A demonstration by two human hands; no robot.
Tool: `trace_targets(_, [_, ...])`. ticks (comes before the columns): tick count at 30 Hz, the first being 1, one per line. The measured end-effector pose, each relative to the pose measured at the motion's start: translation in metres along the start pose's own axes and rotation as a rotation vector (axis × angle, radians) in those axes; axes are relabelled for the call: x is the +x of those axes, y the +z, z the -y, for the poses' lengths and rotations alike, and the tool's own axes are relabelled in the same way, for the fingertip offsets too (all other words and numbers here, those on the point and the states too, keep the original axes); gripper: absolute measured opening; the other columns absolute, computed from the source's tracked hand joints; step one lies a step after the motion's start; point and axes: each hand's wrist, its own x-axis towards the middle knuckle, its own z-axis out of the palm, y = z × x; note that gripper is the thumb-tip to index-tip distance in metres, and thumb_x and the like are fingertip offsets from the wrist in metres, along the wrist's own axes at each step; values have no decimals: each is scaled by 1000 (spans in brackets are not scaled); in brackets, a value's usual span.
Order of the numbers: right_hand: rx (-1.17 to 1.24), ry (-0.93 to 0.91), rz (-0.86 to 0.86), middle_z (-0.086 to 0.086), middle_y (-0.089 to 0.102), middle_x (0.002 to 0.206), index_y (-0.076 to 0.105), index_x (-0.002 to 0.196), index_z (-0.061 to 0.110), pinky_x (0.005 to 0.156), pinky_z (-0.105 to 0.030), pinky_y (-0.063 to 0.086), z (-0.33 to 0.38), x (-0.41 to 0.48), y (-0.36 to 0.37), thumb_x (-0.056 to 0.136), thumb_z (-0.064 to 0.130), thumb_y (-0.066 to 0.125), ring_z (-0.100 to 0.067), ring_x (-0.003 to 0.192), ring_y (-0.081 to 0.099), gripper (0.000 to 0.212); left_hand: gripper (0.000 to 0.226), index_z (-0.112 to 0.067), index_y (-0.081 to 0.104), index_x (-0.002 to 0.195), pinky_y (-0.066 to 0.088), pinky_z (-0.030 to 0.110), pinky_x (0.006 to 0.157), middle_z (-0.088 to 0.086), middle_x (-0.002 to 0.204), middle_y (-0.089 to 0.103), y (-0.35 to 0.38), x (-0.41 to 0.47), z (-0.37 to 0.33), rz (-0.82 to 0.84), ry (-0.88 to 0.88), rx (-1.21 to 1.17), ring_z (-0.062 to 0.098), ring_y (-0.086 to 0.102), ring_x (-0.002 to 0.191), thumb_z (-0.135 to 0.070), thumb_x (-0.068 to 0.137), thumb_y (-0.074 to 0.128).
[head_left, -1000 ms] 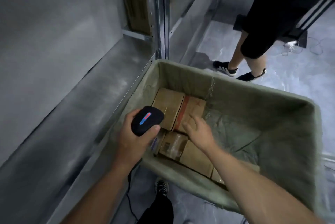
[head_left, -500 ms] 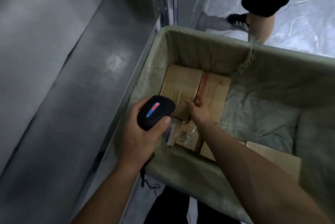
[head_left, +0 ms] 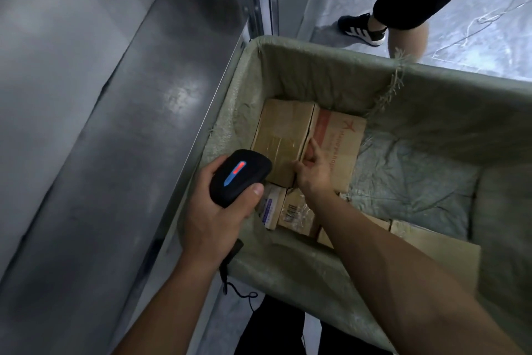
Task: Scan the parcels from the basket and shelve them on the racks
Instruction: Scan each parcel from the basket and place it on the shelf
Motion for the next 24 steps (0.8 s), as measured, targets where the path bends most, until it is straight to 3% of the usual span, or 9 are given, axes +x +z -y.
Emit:
trace_targets(2, [-22, -10, 6, -3, 43, 156, 34, 155, 35, 110, -50, 46, 2, -1, -6, 98, 0, 57, -25, 141, 45, 72, 74, -46, 58, 128, 61, 54, 85, 1, 114, 70, 0, -2, 1, 8, 10, 1, 31, 71, 95, -62, 60, 80])
trace_targets(5, [-58, -27, -1, -3, 47, 153, 37, 153, 37, 107, -49, 49, 8, -9, -22, 99, 3, 57, -25, 137, 49, 67, 75, -37, 58, 131, 59, 30, 68, 4, 109, 71, 1, -8, -1, 12, 24, -30, 18, 72, 77, -56, 61, 80])
trace_targets(8, [-129, -62, -60, 1, 50, 150, 40, 151, 40, 105, -47, 52, 12, -17, -45, 99, 7, 59, -24, 131, 54, 64, 67, -33, 59, 132, 55, 22, 61, 7, 108, 70, 6, -12, -5, 23, 26, -64, 12, 69, 69, -42, 68, 80])
trace_targets(13, [-130, -95, -156, 0, 57, 143, 40, 153, 27, 108, -44, 49, 15, -29, -85, 100, 1, 54, -19, 124, 60, 61, 74, -35, 59, 131, 56, 22, 61, 9, 114, 69, 9, -14, -7, 34, 43, -99, 22, 70, 85, -52, 62, 82])
trace_targets(15, [-159, -112, -188, -2, 55, 147, 40, 154, 24, 111, -41, 46, 15, -28, -101, 100, 1, 54, -16, 126, 56, 60, 71, -32, 59, 133, 56, 20, 60, 10, 116, 68, 10, -15, -9, 34, 52, -115, 23, 70, 87, -44, 68, 86])
trace_targets(17, [-250, -112, -204, -5, 50, 151, 36, 156, 26, 114, -38, 42, 15, -26, -112, 100, 7, 57, -17, 132, 51, 63, 69, -31, 59, 134, 56, 19, 60, 11, 117, 68, 11, -16, -9, 37, 46, -129, 21, 70, 87, -38, 72, 88])
trace_targets(19, [-387, -136, -193, -4, 43, 157, 27, 159, 30, 116, -32, 35, 13, -22, -117, 99, 18, 63, -22, 141, 43, 71, 73, -33, 60, 132, 57, 22, 61, 10, 113, 69, 10, -17, -7, 30, 47, -131, 17, 71, 79, -47, 65, 86])
trace_targets(24, [-651, -87, -140, -5, 4, 169, 4, 160, 41, 122, -55, 22, 5, -12, -92, 88, 48, 74, -33, 154, 11, 100, 74, -34, 61, 130, 59, 33, 65, 13, 109, 70, 11, -18, -1, 28, 36, -115, 20, 70, 72, -53, 61, 81])
